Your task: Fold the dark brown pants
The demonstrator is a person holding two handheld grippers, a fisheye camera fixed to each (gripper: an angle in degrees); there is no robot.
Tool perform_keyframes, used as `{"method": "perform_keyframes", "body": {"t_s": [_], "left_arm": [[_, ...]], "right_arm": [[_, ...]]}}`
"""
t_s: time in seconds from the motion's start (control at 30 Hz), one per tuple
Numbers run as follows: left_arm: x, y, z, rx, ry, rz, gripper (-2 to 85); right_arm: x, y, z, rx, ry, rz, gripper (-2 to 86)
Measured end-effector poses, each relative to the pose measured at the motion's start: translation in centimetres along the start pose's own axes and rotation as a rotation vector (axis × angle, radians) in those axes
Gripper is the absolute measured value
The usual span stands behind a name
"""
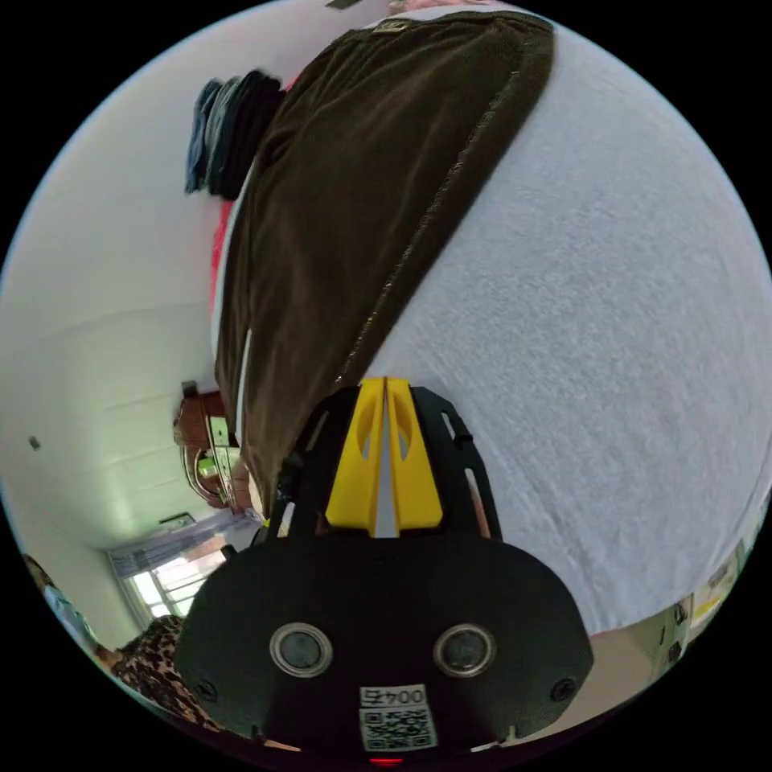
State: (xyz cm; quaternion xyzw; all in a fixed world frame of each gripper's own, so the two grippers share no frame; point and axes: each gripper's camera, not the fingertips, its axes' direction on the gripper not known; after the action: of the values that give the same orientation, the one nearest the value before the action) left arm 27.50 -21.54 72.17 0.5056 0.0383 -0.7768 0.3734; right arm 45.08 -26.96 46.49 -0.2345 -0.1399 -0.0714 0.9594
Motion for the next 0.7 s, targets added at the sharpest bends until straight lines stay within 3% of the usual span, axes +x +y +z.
{"method": "perform_keyframes", "body": {"t_s": [0.1,0.2,0.47,0.7], "left_arm": [[-0.6,0.8,-0.8,0.044,0.032,-0.035,2.7],[-0.2,0.6,-3.5,0.087,-0.07,-0.009,2.4],[8.7,-6.9,-3.9,0.153,-0.071,0.325,2.6],[16.2,-11.7,2.8,-0.133,-0.266,0.572,2.4]], "right_arm": [[-3.5,0.3,-0.1,-0.046,0.13,-0.078,0.4],[-9.9,1.6,0.1,-0.062,0.285,-0.288,3.3],[-23.9,4.5,12.2,-0.268,0.423,-0.602,14.0],[-30.9,6.9,20.8,-0.335,0.712,-0.679,12.8]]}}
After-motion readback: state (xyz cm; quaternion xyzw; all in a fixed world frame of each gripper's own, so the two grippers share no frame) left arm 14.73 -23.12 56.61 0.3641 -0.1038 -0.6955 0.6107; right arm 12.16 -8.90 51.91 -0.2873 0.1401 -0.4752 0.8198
